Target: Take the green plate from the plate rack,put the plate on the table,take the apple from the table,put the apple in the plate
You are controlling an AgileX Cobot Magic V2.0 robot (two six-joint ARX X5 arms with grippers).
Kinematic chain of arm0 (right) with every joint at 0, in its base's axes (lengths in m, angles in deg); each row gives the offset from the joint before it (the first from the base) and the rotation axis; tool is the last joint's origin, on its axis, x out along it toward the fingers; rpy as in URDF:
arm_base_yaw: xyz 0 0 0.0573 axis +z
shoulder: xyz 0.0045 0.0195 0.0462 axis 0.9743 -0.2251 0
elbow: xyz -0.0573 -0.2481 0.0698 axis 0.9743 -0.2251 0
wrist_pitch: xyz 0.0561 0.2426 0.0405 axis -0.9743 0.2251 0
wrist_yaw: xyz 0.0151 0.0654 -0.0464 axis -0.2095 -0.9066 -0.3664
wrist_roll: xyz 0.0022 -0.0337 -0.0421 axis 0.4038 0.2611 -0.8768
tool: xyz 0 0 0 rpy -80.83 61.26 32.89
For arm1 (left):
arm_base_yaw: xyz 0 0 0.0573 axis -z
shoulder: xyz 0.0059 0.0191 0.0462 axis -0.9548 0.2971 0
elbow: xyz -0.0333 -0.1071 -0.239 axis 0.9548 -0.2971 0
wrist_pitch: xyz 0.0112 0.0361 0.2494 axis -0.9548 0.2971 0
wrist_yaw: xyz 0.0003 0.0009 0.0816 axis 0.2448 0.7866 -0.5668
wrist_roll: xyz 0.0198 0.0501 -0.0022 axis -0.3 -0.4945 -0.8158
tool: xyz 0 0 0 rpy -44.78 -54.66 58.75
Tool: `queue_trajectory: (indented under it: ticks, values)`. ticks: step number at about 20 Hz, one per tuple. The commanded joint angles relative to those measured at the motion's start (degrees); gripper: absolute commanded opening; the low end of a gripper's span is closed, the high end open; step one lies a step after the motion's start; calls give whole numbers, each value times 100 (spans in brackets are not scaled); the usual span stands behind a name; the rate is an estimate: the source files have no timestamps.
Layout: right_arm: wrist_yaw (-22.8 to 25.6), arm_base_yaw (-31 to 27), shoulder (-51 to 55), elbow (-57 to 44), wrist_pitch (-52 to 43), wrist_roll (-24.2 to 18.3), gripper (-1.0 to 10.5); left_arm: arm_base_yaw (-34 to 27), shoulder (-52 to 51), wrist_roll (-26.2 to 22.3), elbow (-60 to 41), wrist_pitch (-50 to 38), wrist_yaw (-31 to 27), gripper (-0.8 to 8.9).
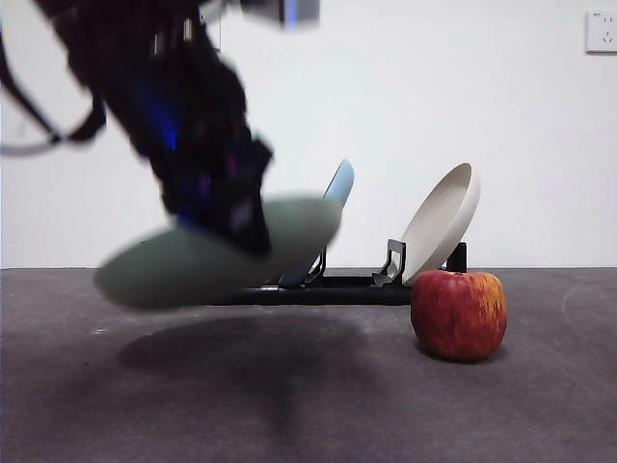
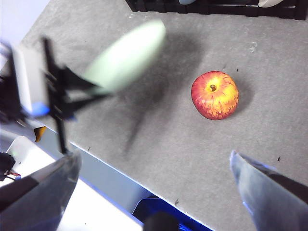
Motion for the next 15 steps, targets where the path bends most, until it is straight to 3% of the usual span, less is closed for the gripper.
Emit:
queue_trajectory:
  ticks: [1,9,12,15]
  values:
    - [-22,15,-2,9,20,-24,691,26,367,-304,-170,-511,-42,-6]
    - [-20,15,-2,9,70,-22,691,120,1554,-564,-170,-1049,-55,-6]
    - [-20,15,-2,9,72,-24,691,127,1652,-258,-168,-1047,-2,14]
    - [-20,15,-2,9,72,-22,691,127,1652,-92,-164,-1045,146,272]
